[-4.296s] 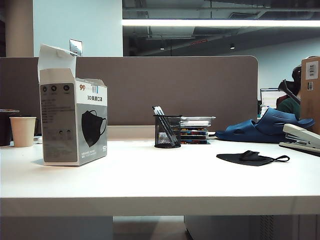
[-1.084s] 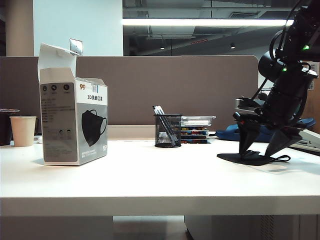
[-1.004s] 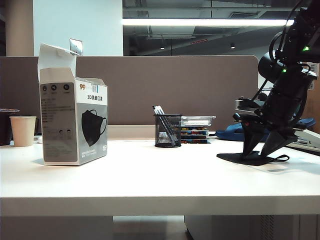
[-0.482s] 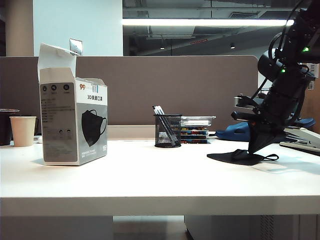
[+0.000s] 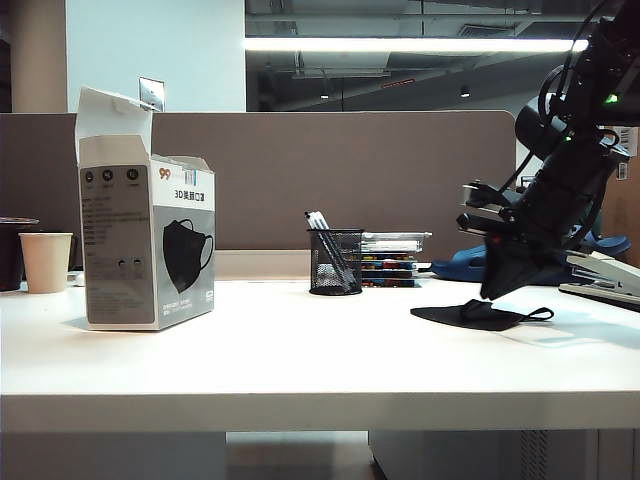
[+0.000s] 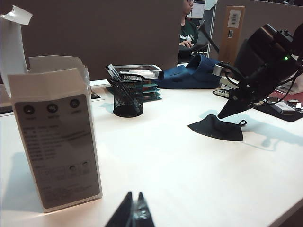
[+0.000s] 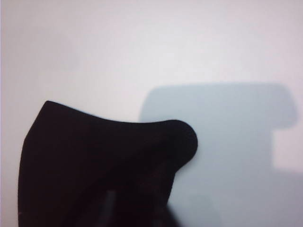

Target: Put the mask into the mask box.

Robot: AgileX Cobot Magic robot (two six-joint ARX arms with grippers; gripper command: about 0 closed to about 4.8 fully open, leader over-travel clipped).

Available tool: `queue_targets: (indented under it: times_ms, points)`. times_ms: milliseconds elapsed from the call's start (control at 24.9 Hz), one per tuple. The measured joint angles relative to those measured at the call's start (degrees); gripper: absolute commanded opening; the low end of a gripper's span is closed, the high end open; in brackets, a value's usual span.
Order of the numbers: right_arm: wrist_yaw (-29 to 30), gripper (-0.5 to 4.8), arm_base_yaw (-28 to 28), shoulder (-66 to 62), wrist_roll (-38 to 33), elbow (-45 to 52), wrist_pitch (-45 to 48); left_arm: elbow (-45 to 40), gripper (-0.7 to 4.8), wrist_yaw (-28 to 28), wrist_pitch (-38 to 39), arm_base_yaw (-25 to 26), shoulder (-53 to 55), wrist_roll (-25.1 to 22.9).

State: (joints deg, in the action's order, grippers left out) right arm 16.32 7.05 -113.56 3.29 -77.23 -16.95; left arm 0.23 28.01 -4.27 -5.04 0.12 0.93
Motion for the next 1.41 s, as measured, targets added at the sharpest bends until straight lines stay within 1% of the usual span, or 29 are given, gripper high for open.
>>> queue_targets:
  times_ms: [40,80,120,201,321,361,482,522,562,602,642,683,723,763,803,1004,1084,1164,1204,1285,1405]
  points:
    - [0.0,3.44,0.0,0.0,-0.1,0.0,0.0,0.0,-0.05,0.0,0.0,0.0,0.0,0.0]
    - [0.5,3.84,0.1,0.0,-0.3,0.0,0.0,0.0,-0.05,0.0,0.0,0.0,0.0,0.0]
    - [1.1,4.03,0.1,0.0,-0.5,0.0,-0.1,0.0,-0.05,0.0,0.0,0.0,0.0,0.0]
    - [1.6,4.04,0.2,0.0,-0.7,0.0,-0.6,0.0,-0.05,0.0,0.0,0.0,0.0,0.0]
    - [1.0,4.04,2.0,-0.1,-0.8,0.0,-2.3,0.0,-0.05,0.0,0.1,0.0,0.0,0.0]
    - [0.0,4.04,2.6,-0.3,-0.8,0.0,-2.5,0.0,-0.05,0.0,0.1,0.0,0.0,0.0]
    - [-7.6,3.98,5.3,-0.8,-0.4,-0.1,-2.2,0.0,-0.05,0.0,0.2,0.0,0.0,0.0]
    - [-9.6,3.77,5.8,-1.0,-0.2,-0.1,-1.9,0.0,-0.05,0.0,0.2,0.0,0.0,0.0]
    - [-12.5,3.37,6.7,-1.5,0.0,-0.3,-1.4,0.0,-0.05,0.0,0.3,0.0,0.0,0.0]
    - [-13.8,2.45,7.0,-1.7,0.0,-0.4,-1.0,0.0,-0.05,0.0,0.2,0.0,0.0,0.0]
    - [-14.2,2.02,7.4,-2.2,-0.2,-0.7,-0.8,0.0,-0.05,0.0,0.2,0.0,0.0,0.0]
    - [-14.3,1.22,7.5,-2.5,-0.2,-0.9,-0.4,0.0,-0.05,0.0,0.2,0.0,0.0,0.0]
    - [-14.2,0.73,7.8,-3.0,-0.2,-1.0,0.2,0.0,-0.05,0.0,0.2,0.0,0.0,0.0]
    - [-14.1,0.02,7.8,-3.2,-0.3,-1.0,0.3,0.0,-0.05,0.0,0.2,0.0,0.0,0.0]
    - [-13.9,-0.08,7.8,-3.5,-0.2,-1.2,0.7,0.0,-0.05,0.0,0.2,0.0,0.0,0.0]
    - [-13.8,-0.08,7.8,-3.5,-0.2,-1.3,1.1,0.0,-0.05,0.0,0.2,0.0,0.0,0.0]
    - [-12.3,-0.08,7.6,-3.2,-0.2,-1.3,1.1,0.0,-0.05,-0.4,-0.8,0.0,0.0,0.0]
    - [-9.3,-0.08,7.4,-2.4,-0.2,-1.4,-1.1,0.0,0.07,-3.4,-3.8,0.0,0.0,0.0]
    - [-6.8,-0.08,7.3,-1.6,-0.2,-1.5,-3.3,0.0,0.33,-5.7,-6.6,0.0,0.0,0.0]
    - [-3.8,-0.08,7.4,-0.5,-0.2,-1.7,-4.5,0.0,0.36,-8.5,-10.1,0.0,0.0,0.0]
    - [0.5,-0.08,7.4,2.8,-0.2,-1.8,-4.0,0.9,0.36,-10.6,-12.0,0.0,0.0,0.0]
